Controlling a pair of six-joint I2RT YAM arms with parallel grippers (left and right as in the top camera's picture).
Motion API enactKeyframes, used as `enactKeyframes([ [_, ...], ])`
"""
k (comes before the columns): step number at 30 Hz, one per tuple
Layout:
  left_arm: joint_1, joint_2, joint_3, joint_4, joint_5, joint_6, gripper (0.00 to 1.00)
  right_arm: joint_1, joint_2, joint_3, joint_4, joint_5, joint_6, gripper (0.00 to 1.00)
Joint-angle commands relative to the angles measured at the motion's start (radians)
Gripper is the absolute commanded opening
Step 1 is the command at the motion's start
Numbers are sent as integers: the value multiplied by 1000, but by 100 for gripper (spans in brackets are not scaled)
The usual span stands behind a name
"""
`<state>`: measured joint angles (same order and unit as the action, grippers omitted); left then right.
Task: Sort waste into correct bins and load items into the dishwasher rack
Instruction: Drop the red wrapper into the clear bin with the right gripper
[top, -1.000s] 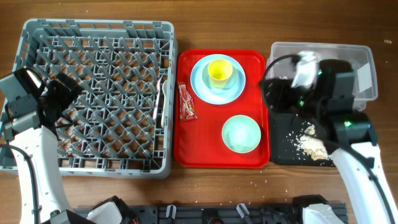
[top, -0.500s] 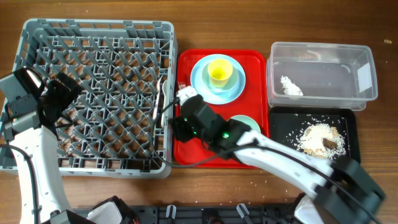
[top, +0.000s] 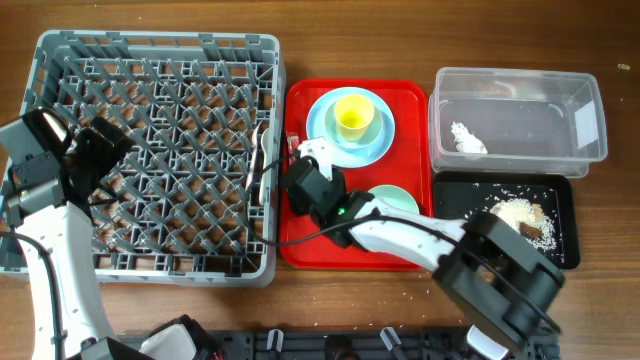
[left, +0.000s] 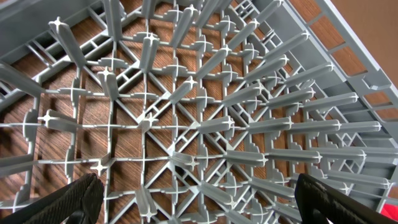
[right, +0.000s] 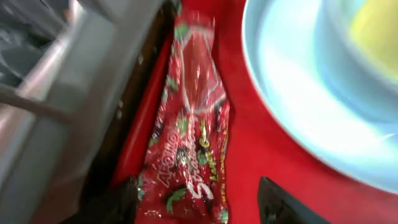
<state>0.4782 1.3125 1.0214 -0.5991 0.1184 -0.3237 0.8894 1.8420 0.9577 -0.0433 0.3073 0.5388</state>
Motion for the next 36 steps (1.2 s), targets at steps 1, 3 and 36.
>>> enactKeyframes([
  [1, 4, -2, 13, 4, 4, -2, 100, -2, 68, -2, 32, -46, 18, 60],
  [3, 4, -2, 13, 4, 4, -2, 100, -8, 74, -2, 28, -45, 18, 55],
  [36, 4, -2, 13, 4, 4, -2, 100, -1046, -450, -2, -482, -50, -80, 24],
])
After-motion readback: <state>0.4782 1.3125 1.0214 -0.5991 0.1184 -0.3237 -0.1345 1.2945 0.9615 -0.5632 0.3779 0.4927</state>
